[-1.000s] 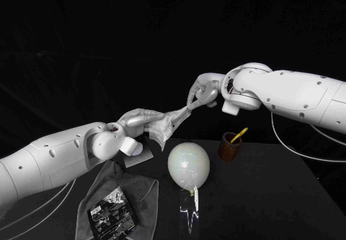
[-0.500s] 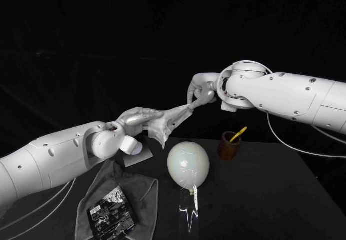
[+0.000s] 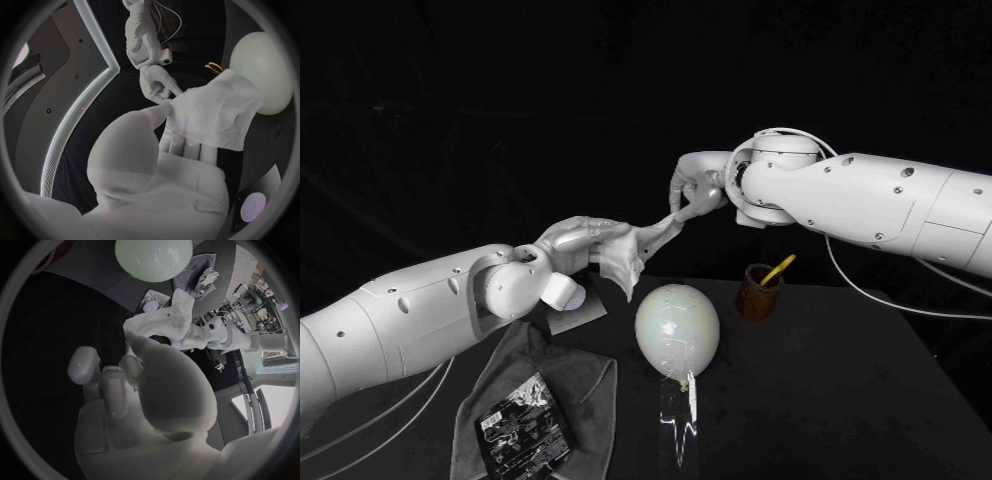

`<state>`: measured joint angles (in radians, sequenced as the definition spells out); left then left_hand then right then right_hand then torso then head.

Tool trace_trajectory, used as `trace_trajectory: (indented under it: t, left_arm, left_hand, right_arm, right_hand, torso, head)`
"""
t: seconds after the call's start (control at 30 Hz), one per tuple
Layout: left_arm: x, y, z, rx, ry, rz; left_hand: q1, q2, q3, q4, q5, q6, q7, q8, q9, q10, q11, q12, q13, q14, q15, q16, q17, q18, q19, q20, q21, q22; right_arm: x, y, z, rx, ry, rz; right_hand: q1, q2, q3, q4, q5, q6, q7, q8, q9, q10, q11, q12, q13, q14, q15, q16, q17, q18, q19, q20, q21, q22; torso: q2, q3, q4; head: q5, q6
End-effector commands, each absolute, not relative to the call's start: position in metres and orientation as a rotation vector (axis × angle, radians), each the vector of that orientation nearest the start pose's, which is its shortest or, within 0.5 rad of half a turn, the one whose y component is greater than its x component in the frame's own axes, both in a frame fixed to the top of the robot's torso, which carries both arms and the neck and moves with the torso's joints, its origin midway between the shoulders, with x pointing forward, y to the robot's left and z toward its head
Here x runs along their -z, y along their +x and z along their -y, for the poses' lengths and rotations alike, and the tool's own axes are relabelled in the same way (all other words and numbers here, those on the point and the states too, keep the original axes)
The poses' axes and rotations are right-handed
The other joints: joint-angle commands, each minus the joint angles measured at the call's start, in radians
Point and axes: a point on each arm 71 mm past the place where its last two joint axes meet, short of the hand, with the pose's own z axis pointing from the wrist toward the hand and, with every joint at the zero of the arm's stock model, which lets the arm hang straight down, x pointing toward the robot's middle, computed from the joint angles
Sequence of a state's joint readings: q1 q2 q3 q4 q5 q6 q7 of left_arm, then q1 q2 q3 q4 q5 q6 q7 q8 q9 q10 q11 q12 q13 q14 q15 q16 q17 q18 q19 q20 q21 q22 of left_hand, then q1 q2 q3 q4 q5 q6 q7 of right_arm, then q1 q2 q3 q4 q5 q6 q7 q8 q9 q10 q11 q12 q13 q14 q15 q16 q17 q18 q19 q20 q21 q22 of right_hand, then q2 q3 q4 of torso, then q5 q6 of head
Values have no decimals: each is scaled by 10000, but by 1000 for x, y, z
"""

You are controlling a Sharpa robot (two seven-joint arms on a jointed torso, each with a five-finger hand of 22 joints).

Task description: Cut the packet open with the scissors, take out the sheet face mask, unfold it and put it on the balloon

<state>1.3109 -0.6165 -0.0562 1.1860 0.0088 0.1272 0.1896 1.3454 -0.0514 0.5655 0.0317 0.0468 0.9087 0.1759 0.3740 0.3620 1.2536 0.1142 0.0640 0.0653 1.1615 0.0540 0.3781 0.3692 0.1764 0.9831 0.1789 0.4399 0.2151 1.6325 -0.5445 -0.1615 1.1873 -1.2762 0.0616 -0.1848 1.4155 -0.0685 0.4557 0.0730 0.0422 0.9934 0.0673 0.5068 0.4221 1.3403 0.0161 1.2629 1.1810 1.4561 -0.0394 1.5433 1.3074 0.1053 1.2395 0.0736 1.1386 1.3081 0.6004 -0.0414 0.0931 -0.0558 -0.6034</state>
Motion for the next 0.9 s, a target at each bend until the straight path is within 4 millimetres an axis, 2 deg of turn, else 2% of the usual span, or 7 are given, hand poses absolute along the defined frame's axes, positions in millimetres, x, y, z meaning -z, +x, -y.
trace_trajectory:
  t: [0.03, 0.1, 0.17, 0.37, 0.43, 0.73, 0.9]
  left_arm:
    - [151, 548, -163, 18465, -10113, -17361]
    - [151, 547, -163, 18614, -10222, -17397]
    - [151, 546, -163, 18808, -10378, -17469]
    - [152, 544, -164, 18969, -10619, -17749]
    - [153, 544, -164, 18965, -10661, -17851]
    - [154, 542, -163, 19023, -10676, -18239]
    - [154, 541, -163, 19057, -10662, -18278]
  left_hand:
    - [-290, -80, -106, 184, 7, -203, 88, -151, -107, -265, 63, -36, -17, -69, 125, -130, -6, 89, 159, -21, 4, -74]
    - [-593, -144, -233, 471, 14, -328, 142, -249, -154, -382, 115, -24, -10, -81, 172, -175, 4, 85, 211, -2, -95, -154]
    - [-1285, -293, -615, 1161, 15, -470, 247, -387, -226, -549, 204, 2, 6, -141, 257, -264, 16, 75, 218, 74, -338, -330]
    - [-1793, -208, -1219, 2443, 20, -478, 303, -529, -324, -709, 291, 127, 72, -168, 304, -458, 100, 96, 516, 163, -950, -813]
    - [-1766, -168, -1326, 2579, 15, -456, 323, -538, -333, -720, 272, 157, 83, -168, 312, -503, 123, 95, 598, 166, -1077, -916]
    - [-2002, 49, -1686, 2615, 15, -380, 309, -552, -357, -721, 265, 248, 110, -173, 315, -636, 187, 93, 791, 178, -1400, -1173]
    - [-2008, 84, -1708, 2615, 15, -372, 305, -552, -359, -718, 262, 258, 112, -178, 314, -652, 193, 93, 806, 179, -1432, -1197]
  right_arm:
    - [33, 581, 148, -4278, -2729, -17536]
    - [36, 582, 149, -4231, -2703, -17568]
    - [39, 583, 152, -4164, -2649, -17579]
    - [42, 587, 160, -4152, -2318, -17430]
    - [42, 588, 162, -4215, -2200, -17312]
    - [43, 589, 164, -4487, -1938, -17106]
    - [46, 589, 165, -4545, -1909, -17179]
  right_hand:
    - [-99, 26, 54, 17, 66, 75, 23, 20, 32, 133, -144, -64, 7, 9, -28, 60, 577, -23, 9, -2, -41, 1252]
    - [-109, 22, 80, 9, 66, 68, 23, 21, 32, 122, -145, -87, -17, 4, -31, 57, 564, -22, 8, -5, -45, 1250]
    - [-109, 22, 80, 9, 66, 68, 23, 21, 32, 122, -145, -87, -17, 4, -31, 57, 564, -22, 8, -5, -45, 1250]
    - [-115, 20, 92, 5, 66, 66, 23, 21, 32, 125, -146, -87, -13, 10, -32, 58, 576, -23, 14, -6, -39, 1252]
    - [-116, 20, 95, 4, 67, 65, 23, 21, 32, 126, -146, -85, -11, 11, -32, 57, 576, -25, 20, -7, -31, 1254]
    - [-124, 18, 105, 4, 66, 65, 23, 23, 32, 117, -146, -102, -31, 4, -33, 55, 563, -23, 16, -8, -39, 1251]
    - [-133, 17, 119, 1, 66, 63, 23, 25, 33, 101, -147, -130, -62, -3, -35, 53, 549, -24, 19, -9, -37, 1251]
  torso:
    - [2, 0, -4]
    - [2, 1, 2]
    - [3, 1, 2]
    - [2, -3, -2]
    - [1, -1, -9]
    - [-5, 0, -5]
    - [1, -2, -4]
  head:
    - [26, -11]
    - [27, -15]
    - [27, -18]
    - [61, -35]
    - [58, -36]
    - [81, -46]
    - [98, -48]
